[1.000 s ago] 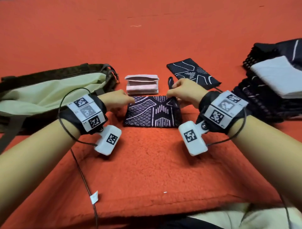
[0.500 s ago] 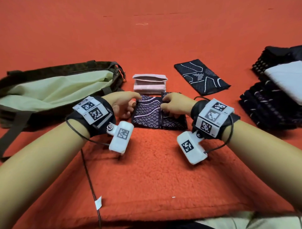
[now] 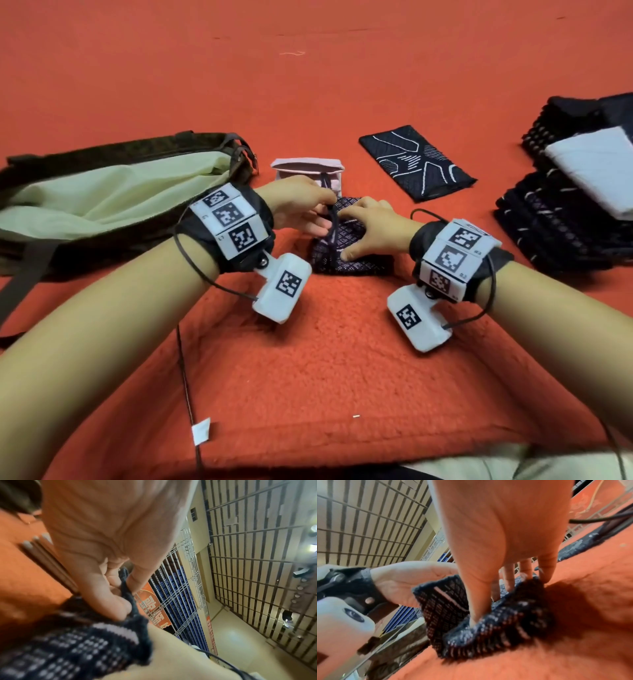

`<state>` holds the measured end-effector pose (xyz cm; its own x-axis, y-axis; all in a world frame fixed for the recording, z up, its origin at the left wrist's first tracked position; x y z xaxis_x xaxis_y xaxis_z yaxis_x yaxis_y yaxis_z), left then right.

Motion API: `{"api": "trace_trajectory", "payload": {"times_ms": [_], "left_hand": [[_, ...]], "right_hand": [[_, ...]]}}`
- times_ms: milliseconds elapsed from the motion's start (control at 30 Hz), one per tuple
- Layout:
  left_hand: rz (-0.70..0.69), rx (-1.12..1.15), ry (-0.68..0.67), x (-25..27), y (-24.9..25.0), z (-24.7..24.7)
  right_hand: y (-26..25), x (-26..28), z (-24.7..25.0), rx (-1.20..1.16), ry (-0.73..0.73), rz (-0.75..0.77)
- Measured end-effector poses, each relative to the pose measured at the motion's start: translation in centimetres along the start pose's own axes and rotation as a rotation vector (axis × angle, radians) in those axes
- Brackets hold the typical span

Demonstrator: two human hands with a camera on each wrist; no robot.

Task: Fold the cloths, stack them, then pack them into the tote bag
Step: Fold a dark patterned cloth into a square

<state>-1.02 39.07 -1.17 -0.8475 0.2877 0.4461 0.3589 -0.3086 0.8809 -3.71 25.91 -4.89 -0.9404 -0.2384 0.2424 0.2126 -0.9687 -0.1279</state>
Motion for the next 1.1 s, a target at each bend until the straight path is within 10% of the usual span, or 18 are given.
{"api": "trace_trajectory", "payload": {"times_ms": [400, 733, 967, 1100], "left_hand": [[0.046, -0.018, -0.080, -1.7, 0.1, -5.8], [0.189, -0.109, -0.087, -2.2, 0.1, -6.2], [-0.185, -0.631, 0.094, -4.0, 1.7, -4.0], [-0.135, -0.791, -0.010, -4.7, 1.5, -4.3]], "right_hand": [[4.5, 1.9, 0.0, -1.006, 0.124, -0.110], [4.7, 1.6, -2.0, -0.836, 0.058, -0.256], [4.5, 0.8, -2.1, -0.612, 0.056, -0.236], [4.6, 0.9, -2.2, -0.550, 0.059, -0.223]]}}
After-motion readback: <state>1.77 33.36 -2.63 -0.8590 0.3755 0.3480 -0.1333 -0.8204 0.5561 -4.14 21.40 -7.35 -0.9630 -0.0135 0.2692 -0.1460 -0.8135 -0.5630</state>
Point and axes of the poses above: each hand's wrist, its own x-axis away from the middle knuckle, its own z-axis out of the back of the hand, y = z × x, the point moved 2 cm from there along -x, towards the middle knuckle, and after that the axes turned 13 degrees about x, right-handed, at the moved point
